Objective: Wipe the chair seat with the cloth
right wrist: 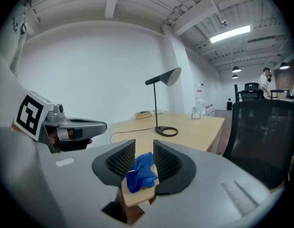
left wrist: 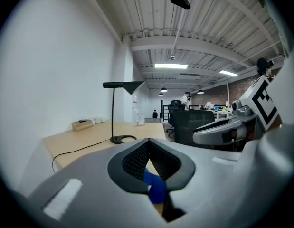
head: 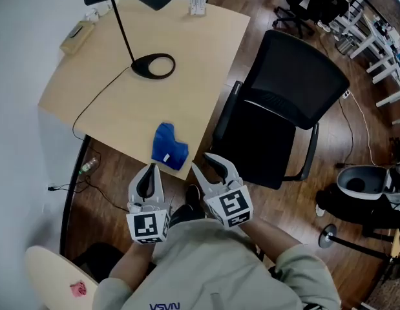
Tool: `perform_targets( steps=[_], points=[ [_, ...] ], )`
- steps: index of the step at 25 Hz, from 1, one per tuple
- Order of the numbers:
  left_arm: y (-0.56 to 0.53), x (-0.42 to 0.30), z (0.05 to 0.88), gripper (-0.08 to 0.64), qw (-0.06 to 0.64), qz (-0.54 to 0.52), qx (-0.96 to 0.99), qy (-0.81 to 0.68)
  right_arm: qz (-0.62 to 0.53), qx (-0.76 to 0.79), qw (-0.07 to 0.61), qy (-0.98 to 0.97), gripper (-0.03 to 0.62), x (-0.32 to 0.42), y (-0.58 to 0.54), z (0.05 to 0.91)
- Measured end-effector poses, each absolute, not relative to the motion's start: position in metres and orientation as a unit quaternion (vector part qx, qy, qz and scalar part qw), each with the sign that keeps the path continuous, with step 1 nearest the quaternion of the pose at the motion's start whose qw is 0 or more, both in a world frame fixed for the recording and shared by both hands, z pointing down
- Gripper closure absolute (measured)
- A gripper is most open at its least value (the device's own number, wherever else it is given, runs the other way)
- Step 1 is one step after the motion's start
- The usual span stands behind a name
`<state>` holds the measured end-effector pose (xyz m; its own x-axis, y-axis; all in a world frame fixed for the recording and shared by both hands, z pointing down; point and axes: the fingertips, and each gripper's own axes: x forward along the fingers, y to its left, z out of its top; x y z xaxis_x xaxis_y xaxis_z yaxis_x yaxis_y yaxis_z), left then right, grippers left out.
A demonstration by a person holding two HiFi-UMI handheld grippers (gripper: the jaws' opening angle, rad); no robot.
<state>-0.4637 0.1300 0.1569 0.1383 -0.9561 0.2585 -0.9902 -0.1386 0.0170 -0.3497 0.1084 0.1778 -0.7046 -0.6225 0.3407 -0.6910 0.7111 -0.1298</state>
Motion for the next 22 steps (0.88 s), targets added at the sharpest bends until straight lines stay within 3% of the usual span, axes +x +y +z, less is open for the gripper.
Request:
perform_targets(
  steps=[8, 22],
  points=[
    [0.107, -0.535, 0.218, 0.555, 0.139, 0.125, 0.703, -0.686, 0.141, 0.317, 0.213, -0.914, 0.446, -0.439, 0.063, 0.246],
    [0.083, -0.548, 0.274, 0.555, 0.178, 0.147, 0.689, -0.687, 0.188, 0.277, 0.350, -0.875, 0.403, -0.461, 0.053, 0.363]
  ],
)
